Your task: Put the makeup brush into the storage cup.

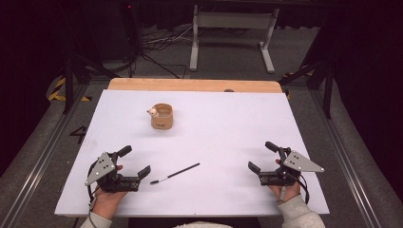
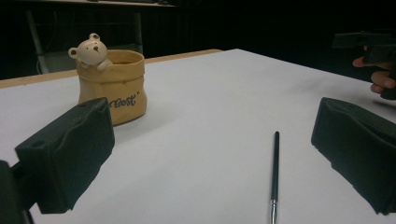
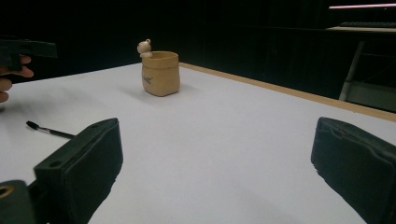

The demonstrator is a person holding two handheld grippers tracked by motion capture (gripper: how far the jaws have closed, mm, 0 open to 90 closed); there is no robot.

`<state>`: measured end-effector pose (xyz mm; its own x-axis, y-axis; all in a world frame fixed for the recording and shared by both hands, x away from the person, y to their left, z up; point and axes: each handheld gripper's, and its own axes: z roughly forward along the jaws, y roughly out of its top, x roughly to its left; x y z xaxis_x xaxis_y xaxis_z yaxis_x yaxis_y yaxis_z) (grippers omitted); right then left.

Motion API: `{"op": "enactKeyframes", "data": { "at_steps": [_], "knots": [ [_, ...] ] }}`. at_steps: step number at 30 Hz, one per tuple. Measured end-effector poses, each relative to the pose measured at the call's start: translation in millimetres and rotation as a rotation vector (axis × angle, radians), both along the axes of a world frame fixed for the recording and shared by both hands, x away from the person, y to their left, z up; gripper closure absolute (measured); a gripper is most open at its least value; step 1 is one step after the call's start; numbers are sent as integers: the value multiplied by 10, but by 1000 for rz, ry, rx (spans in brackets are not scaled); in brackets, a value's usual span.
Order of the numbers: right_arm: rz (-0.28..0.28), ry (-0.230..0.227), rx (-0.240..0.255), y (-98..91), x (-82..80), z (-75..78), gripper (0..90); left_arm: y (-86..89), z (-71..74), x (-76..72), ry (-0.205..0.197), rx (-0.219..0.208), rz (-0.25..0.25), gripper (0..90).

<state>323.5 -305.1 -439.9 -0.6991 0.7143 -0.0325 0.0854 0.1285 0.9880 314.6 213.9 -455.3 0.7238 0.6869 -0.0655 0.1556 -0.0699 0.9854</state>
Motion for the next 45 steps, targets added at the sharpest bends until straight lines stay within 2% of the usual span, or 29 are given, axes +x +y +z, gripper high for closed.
{"op": "enactKeyframes", "data": {
  "at_steps": [5, 11, 17, 27, 35, 39, 45],
  "knots": [
    [12, 4, 12, 11, 16, 2, 26, -27, -4, -4, 7, 27, 6, 4],
    [27, 7, 25, 54, 42, 29, 26, -8, 1, -6, 12, 20, 15, 4],
    [61, -7, 14, 137, 41, 77, 26, -6, -2, -4, 15, 17, 23, 4],
    [145, 1, 9, 439, 114, 193, 25, 8, 6, -12, 15, 18, 29, 4],
    [180, 11, 21, 660, 166, 218, 13, 9, 9, -15, 9, 19, 30, 5],
    [211, 35, 15, 776, 180, 248, 19, 7, 7, -15, 11, 15, 31, 5],
    [239, 26, 21, 913, 214, 282, 23, 11, 3, -14, 13, 13, 31, 4]
  ]
}}
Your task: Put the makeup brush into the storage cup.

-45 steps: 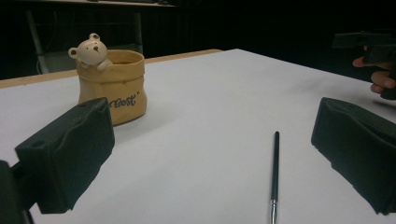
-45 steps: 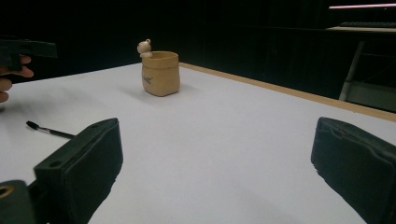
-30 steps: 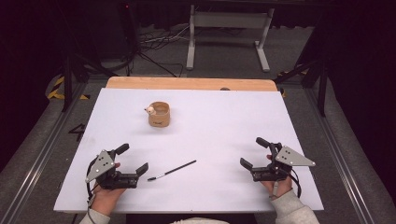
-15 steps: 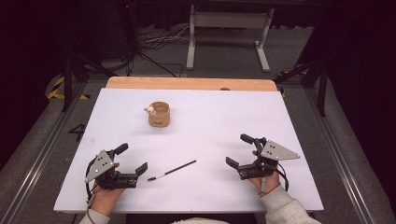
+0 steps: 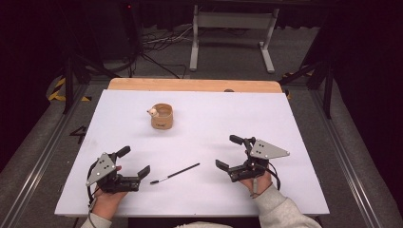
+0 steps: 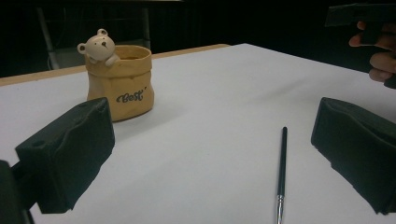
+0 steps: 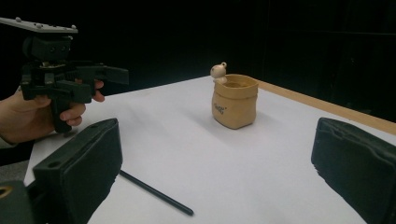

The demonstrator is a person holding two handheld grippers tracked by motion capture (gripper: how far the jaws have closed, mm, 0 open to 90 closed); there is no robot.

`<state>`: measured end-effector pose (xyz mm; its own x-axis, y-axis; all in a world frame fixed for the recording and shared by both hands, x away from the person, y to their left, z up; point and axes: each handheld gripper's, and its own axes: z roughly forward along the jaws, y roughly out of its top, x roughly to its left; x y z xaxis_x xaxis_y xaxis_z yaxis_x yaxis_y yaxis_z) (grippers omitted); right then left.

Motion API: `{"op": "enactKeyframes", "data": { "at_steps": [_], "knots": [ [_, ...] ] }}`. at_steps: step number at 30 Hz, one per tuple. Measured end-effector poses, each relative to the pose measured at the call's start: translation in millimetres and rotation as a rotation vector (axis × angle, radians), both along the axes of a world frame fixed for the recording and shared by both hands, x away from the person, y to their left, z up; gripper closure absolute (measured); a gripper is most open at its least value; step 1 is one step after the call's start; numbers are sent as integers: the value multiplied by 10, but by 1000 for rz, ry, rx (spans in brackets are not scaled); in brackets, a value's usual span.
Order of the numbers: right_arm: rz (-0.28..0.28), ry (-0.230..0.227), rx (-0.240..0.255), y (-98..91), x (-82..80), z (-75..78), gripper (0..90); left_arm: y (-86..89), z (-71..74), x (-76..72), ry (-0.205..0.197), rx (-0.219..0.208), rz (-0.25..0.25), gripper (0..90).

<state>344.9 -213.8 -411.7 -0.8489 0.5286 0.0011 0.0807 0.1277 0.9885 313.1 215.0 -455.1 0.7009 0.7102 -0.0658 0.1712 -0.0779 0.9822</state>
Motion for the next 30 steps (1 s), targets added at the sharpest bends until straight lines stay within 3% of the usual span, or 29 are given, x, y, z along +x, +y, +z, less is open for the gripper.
{"op": "enactKeyframes", "data": {
  "at_steps": [8, 15, 21, 22, 24, 27, 30],
  "knots": [
    [65, 3, -11, 225, 35, 35, 49, 16, 2, -17, 2, -2, 5, 5],
    [113, 23, -89, 349, 102, 146, 106, 16, 0, -17, 4, -1, 3, 4],
    [150, 126, -205, 414, 244, 259, 144, 16, -2, -17, 5, -1, 4, 4],
    [153, 138, -246, 435, 281, 292, 144, 19, -1, -15, 6, 5, 1, 4],
    [157, 145, -265, 446, 298, 309, 144, 17, -2, -16, 9, 3, 1, 4],
    [165, 178, -337, 488, 343, 364, 144, 17, -4, -15, 6, -2, 5, 4],
    [178, 181, -410, 543, 379, 425, 147, 22, -6, -13, 6, 2, 6, 5]
  ]
}}
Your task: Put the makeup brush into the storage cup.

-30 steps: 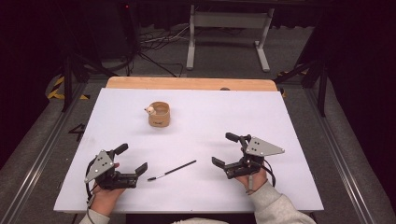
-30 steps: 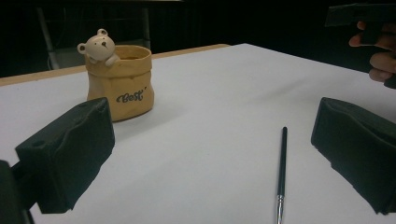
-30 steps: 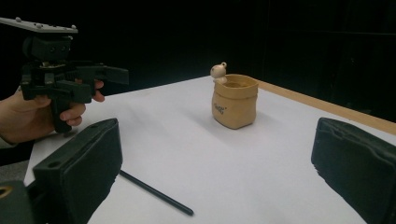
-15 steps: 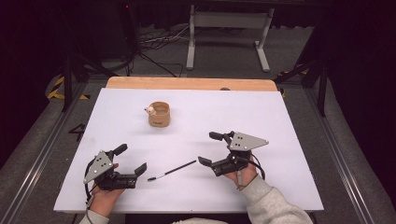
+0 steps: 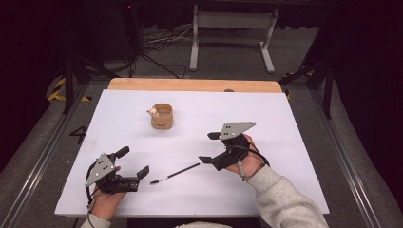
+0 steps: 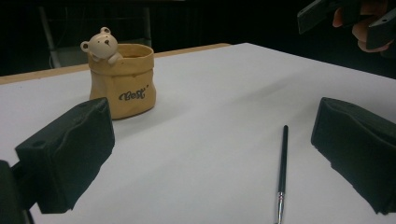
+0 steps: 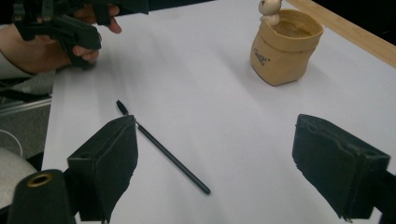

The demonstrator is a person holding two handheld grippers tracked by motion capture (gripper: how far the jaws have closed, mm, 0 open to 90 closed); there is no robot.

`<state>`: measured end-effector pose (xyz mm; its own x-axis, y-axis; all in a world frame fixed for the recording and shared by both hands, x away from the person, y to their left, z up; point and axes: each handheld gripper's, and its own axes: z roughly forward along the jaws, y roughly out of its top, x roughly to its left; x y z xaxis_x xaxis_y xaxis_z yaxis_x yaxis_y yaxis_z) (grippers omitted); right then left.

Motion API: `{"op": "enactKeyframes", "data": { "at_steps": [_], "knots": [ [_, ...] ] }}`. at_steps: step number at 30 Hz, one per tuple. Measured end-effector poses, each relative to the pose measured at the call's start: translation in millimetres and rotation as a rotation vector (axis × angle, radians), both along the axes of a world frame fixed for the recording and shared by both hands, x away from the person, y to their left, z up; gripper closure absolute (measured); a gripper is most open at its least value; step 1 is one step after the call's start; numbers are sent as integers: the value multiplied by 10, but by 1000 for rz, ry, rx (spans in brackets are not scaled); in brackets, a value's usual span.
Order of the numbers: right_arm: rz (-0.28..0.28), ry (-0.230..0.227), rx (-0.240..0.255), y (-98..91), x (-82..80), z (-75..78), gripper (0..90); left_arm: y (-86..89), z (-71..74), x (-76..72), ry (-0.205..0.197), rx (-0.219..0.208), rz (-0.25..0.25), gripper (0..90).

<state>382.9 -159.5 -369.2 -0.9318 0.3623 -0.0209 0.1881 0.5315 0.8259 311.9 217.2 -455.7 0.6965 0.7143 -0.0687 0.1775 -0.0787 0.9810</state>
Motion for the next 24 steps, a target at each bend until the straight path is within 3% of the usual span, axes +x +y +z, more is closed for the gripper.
{"op": "enactKeyframes", "data": {
  "at_steps": [4, 15, 21, 24],
  "knots": [
    [27, 1, -52, 63, 36, 51, 145, 0, -1, -1, 3, 0, 0, 5],
    [93, 27, -263, 287, 169, 94, 164, -16, 7, 21, -2, -8, -1, 7],
    [111, 33, -321, 380, 209, 119, 171, -24, 4, 43, -1, -16, -2, 8],
    [131, 51, -385, 461, 260, 83, 175, -28, 9, 54, -1, -13, -7, 8]
  ]
}}
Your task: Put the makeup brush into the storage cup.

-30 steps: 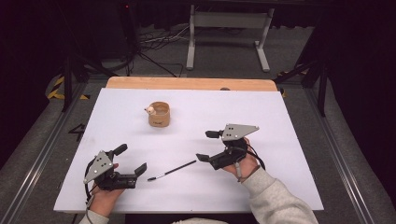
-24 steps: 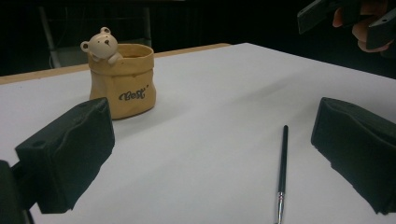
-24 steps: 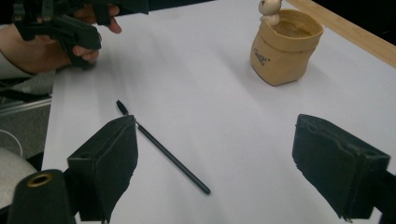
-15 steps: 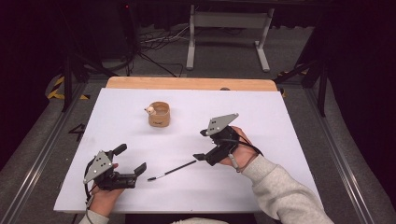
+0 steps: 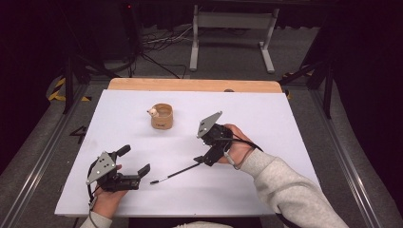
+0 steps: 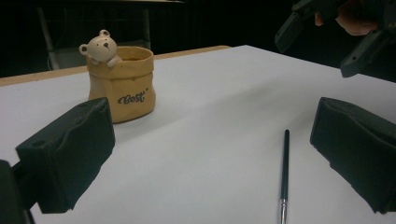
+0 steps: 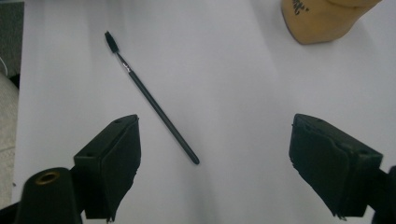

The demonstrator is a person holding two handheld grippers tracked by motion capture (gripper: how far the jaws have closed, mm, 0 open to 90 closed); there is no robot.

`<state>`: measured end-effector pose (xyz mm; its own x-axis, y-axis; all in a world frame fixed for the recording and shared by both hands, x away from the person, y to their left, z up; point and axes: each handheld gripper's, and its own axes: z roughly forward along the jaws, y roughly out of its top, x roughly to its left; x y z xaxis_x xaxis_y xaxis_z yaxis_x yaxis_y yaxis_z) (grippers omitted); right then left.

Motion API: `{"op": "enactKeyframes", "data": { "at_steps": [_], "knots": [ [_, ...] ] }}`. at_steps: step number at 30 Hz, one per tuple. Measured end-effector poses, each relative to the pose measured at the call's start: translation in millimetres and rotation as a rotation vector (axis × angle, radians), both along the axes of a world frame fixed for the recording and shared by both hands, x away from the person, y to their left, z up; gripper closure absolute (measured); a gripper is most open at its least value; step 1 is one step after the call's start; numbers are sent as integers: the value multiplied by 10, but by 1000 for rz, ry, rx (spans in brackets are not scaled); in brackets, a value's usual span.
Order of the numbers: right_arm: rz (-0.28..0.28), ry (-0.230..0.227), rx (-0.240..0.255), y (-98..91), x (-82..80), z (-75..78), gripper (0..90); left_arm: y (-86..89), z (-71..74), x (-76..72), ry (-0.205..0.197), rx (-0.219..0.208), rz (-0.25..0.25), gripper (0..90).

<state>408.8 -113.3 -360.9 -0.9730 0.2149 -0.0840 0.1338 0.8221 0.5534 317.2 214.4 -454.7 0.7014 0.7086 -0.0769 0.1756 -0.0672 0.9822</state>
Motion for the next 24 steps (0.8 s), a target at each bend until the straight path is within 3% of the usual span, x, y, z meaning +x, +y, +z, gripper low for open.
{"op": "enactKeyframes", "data": {
  "at_steps": [13, 24],
  "knots": [
    [54, 32, -154, 210, 82, -47, 179, -17, -13, 14, 6, 11, -6, 10],
    [98, 33, -235, 314, 113, -130, 179, -4, -20, 4, 8, 21, 2, 9]
  ]
}}
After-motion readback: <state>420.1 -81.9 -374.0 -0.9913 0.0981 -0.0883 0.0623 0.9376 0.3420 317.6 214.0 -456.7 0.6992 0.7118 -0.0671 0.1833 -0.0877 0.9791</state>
